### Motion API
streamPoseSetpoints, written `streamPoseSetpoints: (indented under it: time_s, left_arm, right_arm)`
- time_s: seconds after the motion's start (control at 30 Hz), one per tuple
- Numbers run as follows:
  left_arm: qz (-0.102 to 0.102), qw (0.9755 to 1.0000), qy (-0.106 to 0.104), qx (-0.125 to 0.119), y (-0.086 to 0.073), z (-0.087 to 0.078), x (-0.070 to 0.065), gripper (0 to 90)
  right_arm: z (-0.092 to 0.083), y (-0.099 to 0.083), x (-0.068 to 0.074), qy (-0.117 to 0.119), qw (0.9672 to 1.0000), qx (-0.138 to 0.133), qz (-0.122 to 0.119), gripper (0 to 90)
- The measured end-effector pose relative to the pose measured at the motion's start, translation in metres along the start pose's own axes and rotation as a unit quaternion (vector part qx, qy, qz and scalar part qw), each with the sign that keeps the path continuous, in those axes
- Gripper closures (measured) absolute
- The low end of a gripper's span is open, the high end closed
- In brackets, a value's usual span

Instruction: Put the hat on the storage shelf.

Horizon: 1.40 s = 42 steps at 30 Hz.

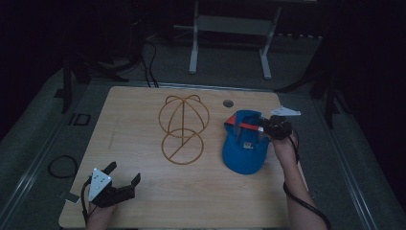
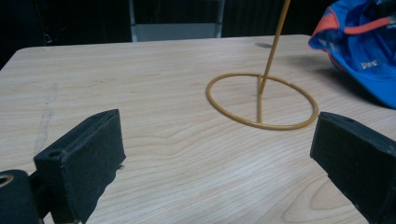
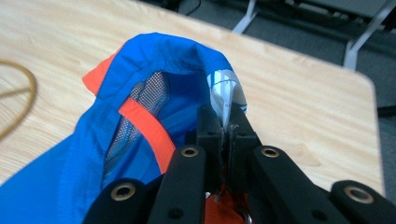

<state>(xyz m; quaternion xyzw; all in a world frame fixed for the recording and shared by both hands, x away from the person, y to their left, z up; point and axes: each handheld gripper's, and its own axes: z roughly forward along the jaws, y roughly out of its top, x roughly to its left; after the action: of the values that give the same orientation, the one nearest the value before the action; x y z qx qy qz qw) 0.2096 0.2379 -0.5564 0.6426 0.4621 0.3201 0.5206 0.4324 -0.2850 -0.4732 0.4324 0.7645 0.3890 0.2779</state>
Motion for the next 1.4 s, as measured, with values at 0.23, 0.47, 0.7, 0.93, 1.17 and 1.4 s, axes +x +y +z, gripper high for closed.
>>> streamPoseSetpoints:
  time_s: [0.23, 0.47, 0.7, 0.93, 1.17, 1.4]
  left_arm:
    - [-0.011, 0.9997, -0.021, 0.011, 0.004, 0.001, -0.004, 3.2]
    - [-0.019, 0.9994, -0.022, 0.021, 0.012, 0.000, -0.006, 3.2]
    - [-0.012, 0.9992, -0.034, 0.018, 0.029, -0.001, -0.017, 3.2]
    - [-0.001, 0.9986, -0.051, 0.014, 0.052, -0.006, -0.027, 3.2]
    - [0.025, 0.9963, -0.082, 0.010, 0.089, -0.006, -0.045, 3.4]
    - [0.043, 0.9928, -0.112, 0.001, 0.121, 0.001, -0.063, 3.4]
  right_arm:
    - [-0.032, 0.018, 0.001, 0.004, 0.9993, -0.036, 0.013, 86.9]
    - [-0.065, 0.028, 0.004, 0.006, 0.9978, -0.066, 0.004, 86.9]
    - [-0.098, 0.037, 0.013, 0.016, 0.9945, -0.103, -0.009, 86.9]
    - [-0.121, 0.047, 0.027, 0.009, 0.9920, -0.119, -0.039, 86.9]
    - [-0.137, 0.050, 0.034, 0.023, 0.9897, -0.136, -0.040, 86.8]
    - [-0.149, 0.053, 0.050, 0.046, 0.9867, -0.151, -0.040, 86.9]
